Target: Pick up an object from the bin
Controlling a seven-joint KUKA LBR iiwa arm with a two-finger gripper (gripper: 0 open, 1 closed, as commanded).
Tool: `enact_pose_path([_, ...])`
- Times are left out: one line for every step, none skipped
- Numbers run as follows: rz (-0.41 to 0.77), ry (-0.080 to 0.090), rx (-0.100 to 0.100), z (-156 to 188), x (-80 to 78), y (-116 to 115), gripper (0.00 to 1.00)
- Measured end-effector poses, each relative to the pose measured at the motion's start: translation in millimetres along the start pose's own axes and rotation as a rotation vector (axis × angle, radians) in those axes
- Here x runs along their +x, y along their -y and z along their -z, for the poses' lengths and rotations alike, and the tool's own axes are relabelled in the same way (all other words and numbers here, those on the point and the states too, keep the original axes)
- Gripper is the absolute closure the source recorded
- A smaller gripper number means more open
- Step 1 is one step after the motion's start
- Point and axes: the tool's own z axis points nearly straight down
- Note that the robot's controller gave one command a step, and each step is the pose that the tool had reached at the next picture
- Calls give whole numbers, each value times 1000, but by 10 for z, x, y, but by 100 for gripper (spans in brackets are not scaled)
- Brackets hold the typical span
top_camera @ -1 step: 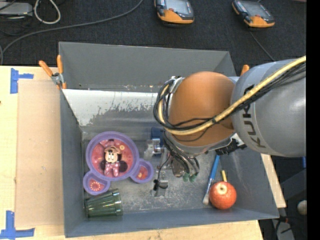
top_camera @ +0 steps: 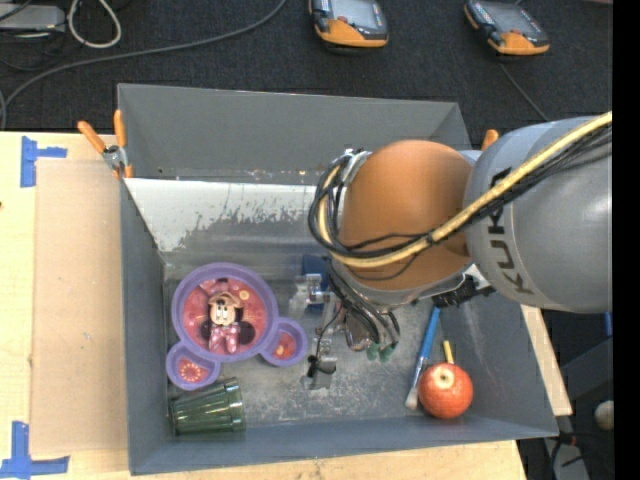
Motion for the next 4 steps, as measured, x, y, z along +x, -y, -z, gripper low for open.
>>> enact_pose_path([-17,1,0,-301,-127,-400,0])
enact_pose_path([-12,-3,-1,-448,-157,-599,0])
enact_pose_path([52,0,-1,-1183,-105,-245,0])
enact_pose_path([14,7,-3,-1415,-785,-915,0])
